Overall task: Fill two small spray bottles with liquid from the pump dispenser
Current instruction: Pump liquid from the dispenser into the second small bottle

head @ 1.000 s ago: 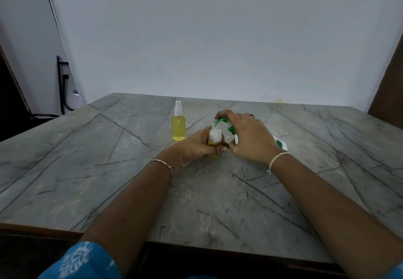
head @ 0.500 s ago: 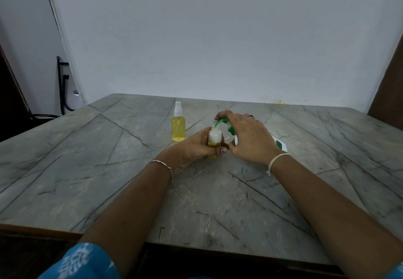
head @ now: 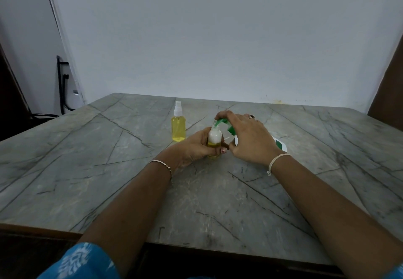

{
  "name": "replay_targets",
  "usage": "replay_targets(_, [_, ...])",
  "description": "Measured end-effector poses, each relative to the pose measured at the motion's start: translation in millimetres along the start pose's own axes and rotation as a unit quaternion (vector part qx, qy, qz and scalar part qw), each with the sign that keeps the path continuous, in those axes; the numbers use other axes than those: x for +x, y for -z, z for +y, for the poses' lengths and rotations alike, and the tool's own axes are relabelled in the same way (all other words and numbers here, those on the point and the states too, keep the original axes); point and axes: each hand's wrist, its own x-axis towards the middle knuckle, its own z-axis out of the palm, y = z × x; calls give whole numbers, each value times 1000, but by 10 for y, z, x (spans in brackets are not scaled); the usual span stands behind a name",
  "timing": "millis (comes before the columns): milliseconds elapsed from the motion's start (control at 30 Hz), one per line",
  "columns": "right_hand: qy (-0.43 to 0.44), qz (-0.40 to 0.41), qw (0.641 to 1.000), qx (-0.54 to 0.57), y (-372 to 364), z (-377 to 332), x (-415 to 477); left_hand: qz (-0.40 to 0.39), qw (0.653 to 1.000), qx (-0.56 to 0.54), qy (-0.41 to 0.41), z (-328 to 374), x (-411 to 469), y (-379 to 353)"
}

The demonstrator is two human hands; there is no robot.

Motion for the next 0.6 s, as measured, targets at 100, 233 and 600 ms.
replay_targets(100, [0, 3, 1000, 2, 1, 0, -6, -2, 1000, 5, 1, 0, 10, 7])
replay_targets(233, [3, 13, 1000, 1, -9, -17, 16, -1, 1000, 2, -1, -22, 23, 18])
replay_targets(600, [4, 6, 1000, -3, -21, 8, 11, -1, 1000, -5, 1, -23, 24, 23])
